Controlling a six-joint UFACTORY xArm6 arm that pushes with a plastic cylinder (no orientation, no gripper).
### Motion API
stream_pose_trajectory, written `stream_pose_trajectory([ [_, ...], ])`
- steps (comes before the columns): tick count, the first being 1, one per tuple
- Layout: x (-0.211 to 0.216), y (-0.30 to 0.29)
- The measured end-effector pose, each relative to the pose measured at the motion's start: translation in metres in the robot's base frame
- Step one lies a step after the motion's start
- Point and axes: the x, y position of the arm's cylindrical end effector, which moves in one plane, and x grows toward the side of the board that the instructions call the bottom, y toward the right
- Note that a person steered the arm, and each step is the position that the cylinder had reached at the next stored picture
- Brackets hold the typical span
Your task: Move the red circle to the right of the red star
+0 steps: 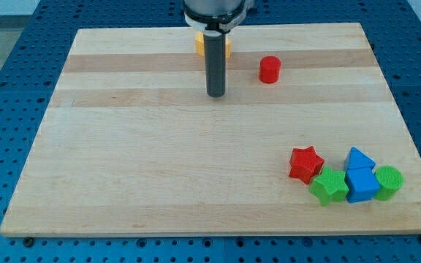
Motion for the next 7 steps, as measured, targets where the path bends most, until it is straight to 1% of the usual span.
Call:
stream_pose_trajectory([
  [1,-0.019,0.03],
  [2,-0.019,0.061],
  [3,-0.03,0.07],
  [4,-0.041,0.058],
  [5,-0.063,0.038],
  [6,-0.086,0.034],
  [7,-0.1,0.044],
])
